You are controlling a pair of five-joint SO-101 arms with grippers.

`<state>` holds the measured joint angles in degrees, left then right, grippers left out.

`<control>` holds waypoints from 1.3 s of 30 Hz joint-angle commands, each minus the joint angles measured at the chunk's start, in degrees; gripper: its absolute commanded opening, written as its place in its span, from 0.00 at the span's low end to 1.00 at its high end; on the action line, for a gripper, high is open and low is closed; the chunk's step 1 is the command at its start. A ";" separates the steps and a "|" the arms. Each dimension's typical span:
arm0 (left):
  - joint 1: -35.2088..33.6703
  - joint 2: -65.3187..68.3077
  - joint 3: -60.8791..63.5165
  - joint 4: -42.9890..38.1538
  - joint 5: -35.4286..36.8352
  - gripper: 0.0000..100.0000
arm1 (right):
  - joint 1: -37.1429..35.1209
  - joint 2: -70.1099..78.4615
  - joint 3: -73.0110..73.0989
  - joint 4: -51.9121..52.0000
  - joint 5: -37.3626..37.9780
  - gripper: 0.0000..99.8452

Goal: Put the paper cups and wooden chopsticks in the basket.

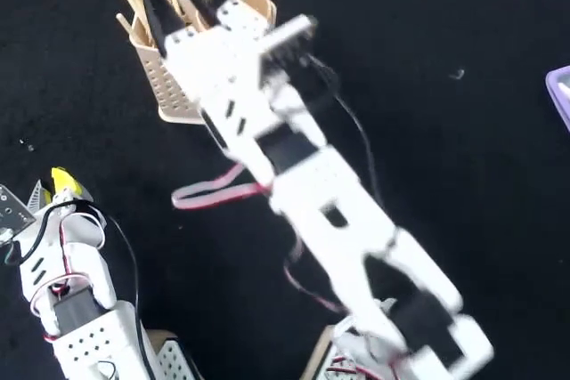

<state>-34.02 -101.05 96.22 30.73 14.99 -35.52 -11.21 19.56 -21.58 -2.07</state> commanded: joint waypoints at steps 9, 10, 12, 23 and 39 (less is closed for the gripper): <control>0.57 -0.79 1.27 0.18 -0.44 0.10 | 3.69 23.08 -16.92 -1.85 9.14 0.01; 0.57 -0.79 1.27 0.18 -0.44 0.10 | 3.69 24.31 -17.54 -1.85 10.99 0.01; 0.57 -0.79 1.27 0.18 -0.44 0.10 | 3.43 26.07 -18.33 -1.85 13.19 0.01; 0.57 -0.79 1.27 0.09 -0.44 0.10 | 1.85 22.37 -17.89 9.05 13.19 0.17; 14.64 -0.88 -4.44 15.03 -12.40 0.04 | 7.47 -44.88 22.02 64.09 13.63 0.01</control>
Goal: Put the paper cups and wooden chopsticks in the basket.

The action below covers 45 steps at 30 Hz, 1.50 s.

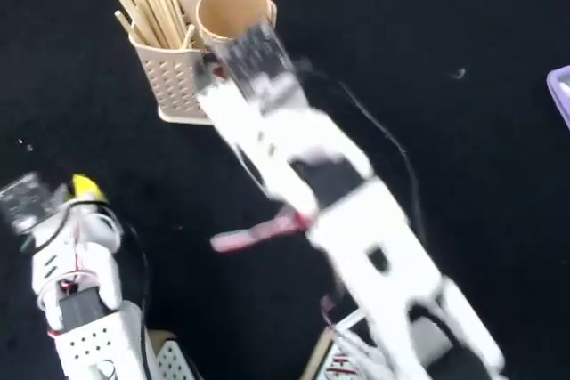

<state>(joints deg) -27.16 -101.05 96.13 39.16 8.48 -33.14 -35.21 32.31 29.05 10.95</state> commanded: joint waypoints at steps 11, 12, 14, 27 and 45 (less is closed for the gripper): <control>14.81 -0.88 -6.37 12.04 -7.74 0.03 | 27.08 -51.03 40.84 24.88 0.09 0.01; 15.25 -1.05 -7.16 13.19 -7.74 0.03 | 27.78 -53.41 42.51 26.29 0.09 0.01; 15.43 -2.90 -8.66 16.70 -7.65 0.03 | 28.04 -58.33 44.97 30.15 0.09 0.01; 17.01 -3.69 -9.19 18.46 -7.65 0.03 | 28.22 -72.92 55.78 43.69 0.09 0.01; 16.92 -3.69 -13.23 21.89 -8.18 0.03 | 28.31 -73.45 62.02 46.24 0.09 0.01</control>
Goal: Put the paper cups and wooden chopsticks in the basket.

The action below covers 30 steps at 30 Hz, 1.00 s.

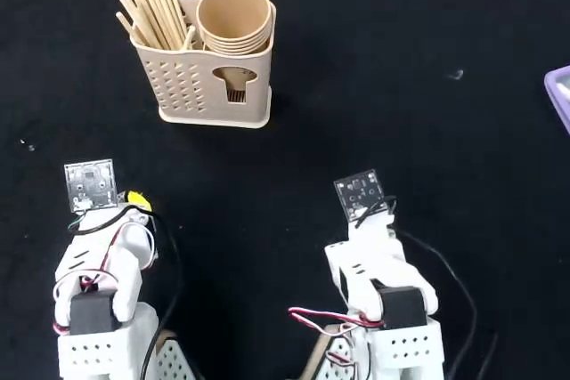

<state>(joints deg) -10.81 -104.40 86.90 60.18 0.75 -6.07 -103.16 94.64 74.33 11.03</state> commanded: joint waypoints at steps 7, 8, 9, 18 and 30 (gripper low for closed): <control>0.48 -0.35 -6.90 3.16 -0.44 0.03 | 1.23 -5.49 1.89 0.44 0.00 0.01; 0.40 -0.35 -7.08 3.08 -0.44 0.03 | 1.23 -5.49 1.89 0.44 0.00 0.01; 0.13 -0.35 -7.08 2.64 -0.44 0.03 | 1.23 -5.49 1.89 0.44 -0.18 0.01; -5.76 -0.35 -19.65 6.51 -0.44 0.03 | 0.88 -5.49 1.89 0.70 -8.97 0.01; -7.43 -0.44 -12.35 4.22 -7.65 0.03 | 1.14 -5.49 1.89 0.62 -8.97 0.01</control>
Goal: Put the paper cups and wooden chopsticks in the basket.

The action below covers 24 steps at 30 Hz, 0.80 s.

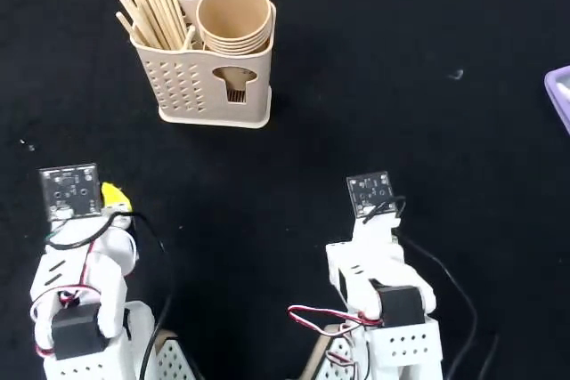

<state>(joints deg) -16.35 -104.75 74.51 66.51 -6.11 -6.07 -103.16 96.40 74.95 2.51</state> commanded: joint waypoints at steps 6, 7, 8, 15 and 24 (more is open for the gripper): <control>0.04 0.00 11.47 -8.18 -1.05 0.03 | 1.14 -5.49 0.13 0.00 -0.44 0.01; 0.13 0.00 13.93 -9.49 -1.14 0.03 | 1.14 -5.49 0.13 0.00 -0.44 0.01; 0.13 0.00 15.87 -10.37 -1.14 0.03 | 1.14 -5.49 0.13 0.00 -0.44 0.01; -0.84 0.18 21.76 -9.49 -1.14 0.03 | 1.14 -5.49 0.13 0.00 -0.44 0.01; 7.52 0.26 22.81 3.87 -0.88 0.03 | 1.14 -5.49 0.13 0.00 -0.44 0.01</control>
<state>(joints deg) -12.13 -104.40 95.96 67.21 -6.64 -6.07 -103.16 96.40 74.95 2.51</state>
